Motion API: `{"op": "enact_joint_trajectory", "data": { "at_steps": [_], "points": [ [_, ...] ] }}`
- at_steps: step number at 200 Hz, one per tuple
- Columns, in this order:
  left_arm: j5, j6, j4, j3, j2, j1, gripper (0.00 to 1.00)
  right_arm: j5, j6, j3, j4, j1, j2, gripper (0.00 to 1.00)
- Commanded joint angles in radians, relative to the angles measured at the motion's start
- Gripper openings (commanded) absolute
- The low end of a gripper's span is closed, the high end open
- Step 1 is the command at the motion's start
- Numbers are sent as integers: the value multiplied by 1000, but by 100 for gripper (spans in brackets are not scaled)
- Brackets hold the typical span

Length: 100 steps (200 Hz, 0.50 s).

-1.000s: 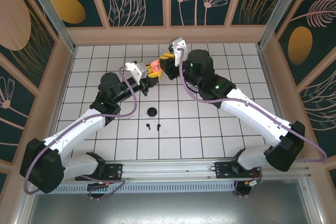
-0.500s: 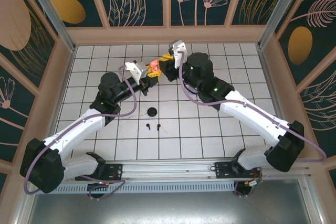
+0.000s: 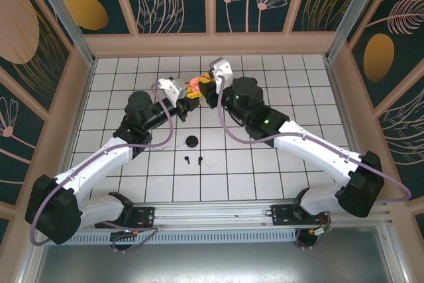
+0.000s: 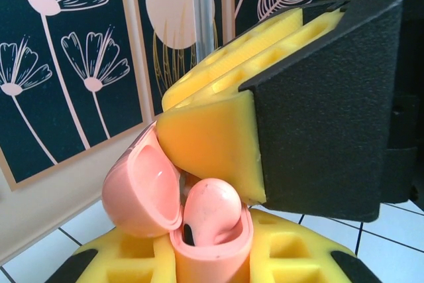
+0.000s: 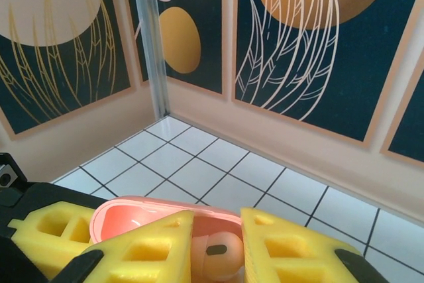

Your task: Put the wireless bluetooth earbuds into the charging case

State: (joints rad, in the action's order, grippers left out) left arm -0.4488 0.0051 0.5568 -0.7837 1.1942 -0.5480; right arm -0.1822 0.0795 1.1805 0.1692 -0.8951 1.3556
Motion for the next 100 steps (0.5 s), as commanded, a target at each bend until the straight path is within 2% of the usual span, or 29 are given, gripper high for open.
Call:
{"op": "enact_joint_trajectory", "data": {
  "at_steps": [1,45,100],
  "points": [
    [-57,2,95,-57,-19,-9,0,-25,53,-27,-27,-28,33,22],
    [-57,2,95,-57,-20,-8,0,-20,48,-15,-46,-30,40,22],
    [-59,0,92,-60,-21,-8,0,-17,30,1,-53,-29,35,31]
  ]
}}
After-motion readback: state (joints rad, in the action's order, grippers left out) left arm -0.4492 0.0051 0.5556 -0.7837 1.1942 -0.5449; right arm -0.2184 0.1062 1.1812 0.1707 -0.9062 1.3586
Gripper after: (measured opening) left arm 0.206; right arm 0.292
